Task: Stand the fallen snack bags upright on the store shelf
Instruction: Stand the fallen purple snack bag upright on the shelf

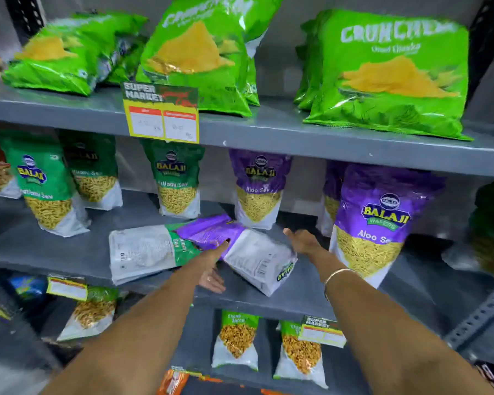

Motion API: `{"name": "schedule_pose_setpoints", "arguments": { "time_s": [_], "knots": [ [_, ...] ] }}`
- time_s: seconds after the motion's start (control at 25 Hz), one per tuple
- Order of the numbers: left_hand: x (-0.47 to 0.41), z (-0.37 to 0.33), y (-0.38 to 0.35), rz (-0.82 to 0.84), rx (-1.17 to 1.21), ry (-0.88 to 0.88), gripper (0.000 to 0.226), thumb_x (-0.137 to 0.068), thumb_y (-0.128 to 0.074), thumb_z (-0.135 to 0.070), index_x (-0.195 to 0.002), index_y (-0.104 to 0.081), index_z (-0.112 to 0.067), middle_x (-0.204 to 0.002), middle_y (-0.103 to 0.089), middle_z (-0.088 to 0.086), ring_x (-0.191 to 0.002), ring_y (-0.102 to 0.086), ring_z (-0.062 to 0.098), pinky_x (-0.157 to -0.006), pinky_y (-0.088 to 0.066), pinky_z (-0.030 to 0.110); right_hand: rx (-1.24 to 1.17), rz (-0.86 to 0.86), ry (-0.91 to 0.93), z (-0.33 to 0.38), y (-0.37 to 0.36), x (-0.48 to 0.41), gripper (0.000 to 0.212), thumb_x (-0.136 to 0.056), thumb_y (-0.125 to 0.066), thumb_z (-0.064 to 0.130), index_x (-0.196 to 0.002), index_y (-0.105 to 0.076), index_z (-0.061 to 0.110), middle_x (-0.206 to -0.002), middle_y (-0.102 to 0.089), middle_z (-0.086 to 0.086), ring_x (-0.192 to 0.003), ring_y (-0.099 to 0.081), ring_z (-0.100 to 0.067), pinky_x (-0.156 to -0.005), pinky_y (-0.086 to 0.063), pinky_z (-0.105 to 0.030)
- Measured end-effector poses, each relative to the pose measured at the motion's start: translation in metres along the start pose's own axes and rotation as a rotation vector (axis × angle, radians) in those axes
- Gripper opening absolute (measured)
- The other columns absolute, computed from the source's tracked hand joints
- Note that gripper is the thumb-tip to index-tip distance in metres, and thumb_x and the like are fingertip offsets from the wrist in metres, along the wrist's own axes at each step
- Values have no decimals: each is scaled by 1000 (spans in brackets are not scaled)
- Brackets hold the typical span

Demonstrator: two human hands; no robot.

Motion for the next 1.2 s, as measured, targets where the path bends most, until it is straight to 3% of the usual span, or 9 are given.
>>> {"name": "schedule_pose_setpoints", "arguments": {
  "time_s": [0.16,0.24,0.36,0.56,0.64,0.72,0.88,1.0,1.2],
  "knots": [
    [-16,-3,-28,56,226,-53,64,-85,-51,-50,-127,-43,-3,-126,-51,25,-125,-47,41,-108,-32,55,-239,224,-67,-16,-17,-15,44,-89,-48,44,-95,-63,3,-94,-64,-13,-87,-58,-22,-87,-44,-30],
    [-22,-5,-28,17,234,-72,42,-84,-55,-45,-93,-54,-3,-92,-56,17,-95,-59,34,-111,-28,57,-314,343,-81,-14,-22,-14,26,-87,-58,33,-79,-58,8,-65,-65,0,-68,-62,-13,-70,-48,-26],
    [-18,-6,-21,-14,226,-81,34,-83,-60,-39,-75,-52,-7,-81,-55,11,-73,-53,26,-110,-28,58,-328,382,-59,-13,-19,-10,33,-77,-72,23,-53,-52,13,-34,-55,11,-40,-55,-7,-50,-43,-19],
    [2,-20,-3,-13,182,-207,39,-77,-71,-32,-104,-56,-7,-88,-62,11,-79,-59,28,-96,-44,52,-154,539,-13,3,-15,14,31,-63,-80,34,-75,-60,13,-73,-56,-2,-70,-53,-13,-64,-43,-28],
    [11,-33,3,-35,110,-312,54,-73,-75,-31,-118,-55,-9,-108,-62,12,-100,-60,30,-88,-47,48,-145,522,7,11,-11,23,25,-70,-77,23,-86,-63,11,-83,-61,-2,-80,-57,-16,-70,-48,-32],
    [15,-51,5,-16,46,-436,56,-69,-78,-25,-119,-58,-13,-115,-62,7,-114,-56,27,-89,-47,44,-207,428,22,13,-11,23,40,-66,-80,16,-98,-62,2,-91,-64,-6,-84,-61,-21,-69,-50,-36],
    [17,-81,-4,-36,-59,-676,38,-60,-81,-6,-89,-61,-19,-85,-65,-3,-86,-59,16,-70,-47,25,-254,16,90,8,-17,19,46,-59,-84,11,-82,-44,12,-87,-57,-3,-78,-54,-17,-60,-43,-25],
    [-10,-88,-10,-71,-114,-772,68,-38,-85,-14,-102,-63,-6,-99,-69,14,-93,-62,21,-90,-50,35,-288,-170,78,-4,-28,16,57,-56,-84,6,-89,-38,9,-104,-58,-15,-96,-56,-26,-81,-45,-36],
    [-23,-81,-16,-144,-114,-802,69,-44,-85,-7,-109,-61,1,-103,-68,13,-93,-60,18,-95,-48,36,-302,-263,62,-19,-41,14,58,-57,-83,3,-92,-37,11,-117,-55,-22,-107,-55,-32,-87,-44,-37]
  ]
}}
Point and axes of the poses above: each hand's wrist, its own x-axis away from the middle knuckle, its own y-axis out of the back of the hand, z = x × y, the point moved 4 cm from there along -x, towards the middle knuckle
